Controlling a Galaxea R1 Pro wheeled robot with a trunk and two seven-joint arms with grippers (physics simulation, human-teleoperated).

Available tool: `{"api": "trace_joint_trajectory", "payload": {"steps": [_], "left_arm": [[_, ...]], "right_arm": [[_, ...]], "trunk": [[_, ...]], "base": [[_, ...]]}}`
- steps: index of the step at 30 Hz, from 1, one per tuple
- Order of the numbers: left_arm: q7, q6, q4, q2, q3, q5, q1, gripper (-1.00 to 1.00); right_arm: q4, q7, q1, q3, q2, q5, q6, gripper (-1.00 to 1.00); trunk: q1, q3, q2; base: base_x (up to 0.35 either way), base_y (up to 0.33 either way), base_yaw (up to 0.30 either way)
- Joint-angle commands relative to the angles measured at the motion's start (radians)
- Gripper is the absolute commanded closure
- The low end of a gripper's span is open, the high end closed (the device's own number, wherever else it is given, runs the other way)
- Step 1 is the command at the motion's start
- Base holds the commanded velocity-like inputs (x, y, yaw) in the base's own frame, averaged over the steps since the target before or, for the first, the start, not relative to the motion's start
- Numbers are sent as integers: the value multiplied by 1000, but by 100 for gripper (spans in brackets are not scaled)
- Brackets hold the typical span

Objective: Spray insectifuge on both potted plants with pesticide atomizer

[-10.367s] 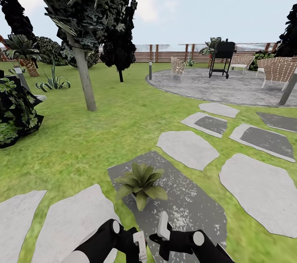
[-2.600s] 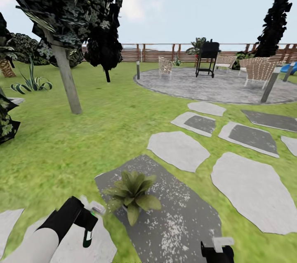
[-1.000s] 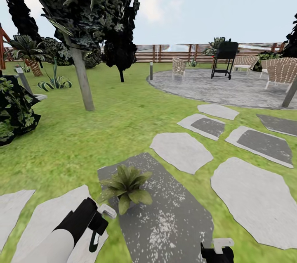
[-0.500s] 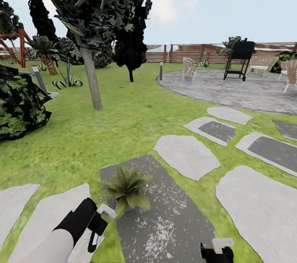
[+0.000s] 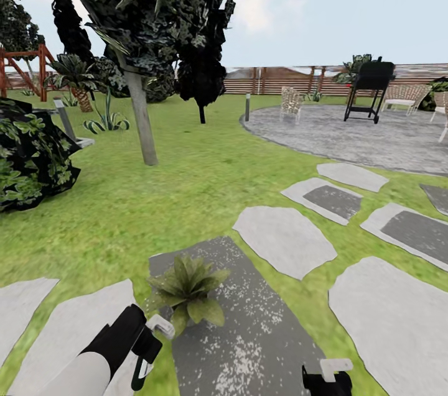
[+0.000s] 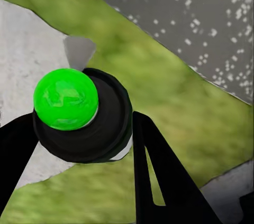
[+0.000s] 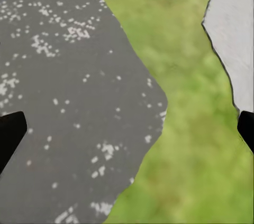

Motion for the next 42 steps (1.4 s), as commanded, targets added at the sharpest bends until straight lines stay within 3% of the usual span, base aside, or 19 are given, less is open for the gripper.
{"api": "trace_joint_trajectory", "payload": {"steps": [1, 16, 24, 42], "left_arm": [[-9, 2, -2, -1, 4, -10, 0, 100], [-6, 5, -13, 0, 4, -11, 0, 100], [-6, 4, -12, 1, 4, -11, 0, 100], [-3, 4, -15, 0, 4, -11, -1, 100]], "right_arm": [[1, -2, -1, -8, 1, 11, -3, -100], [1, -2, 0, -8, 2, 11, -3, -100], [1, -2, 0, -8, 2, 11, -3, -100], [1, -2, 0, -8, -1, 12, -3, -100]], "trunk": [[0, -1, 0], [0, -1, 0], [0, -1, 0], [0, -1, 0]], "base": [[184, -212, 261], [32, -256, 276], [27, -30, 250], [5, -46, 20]]}}
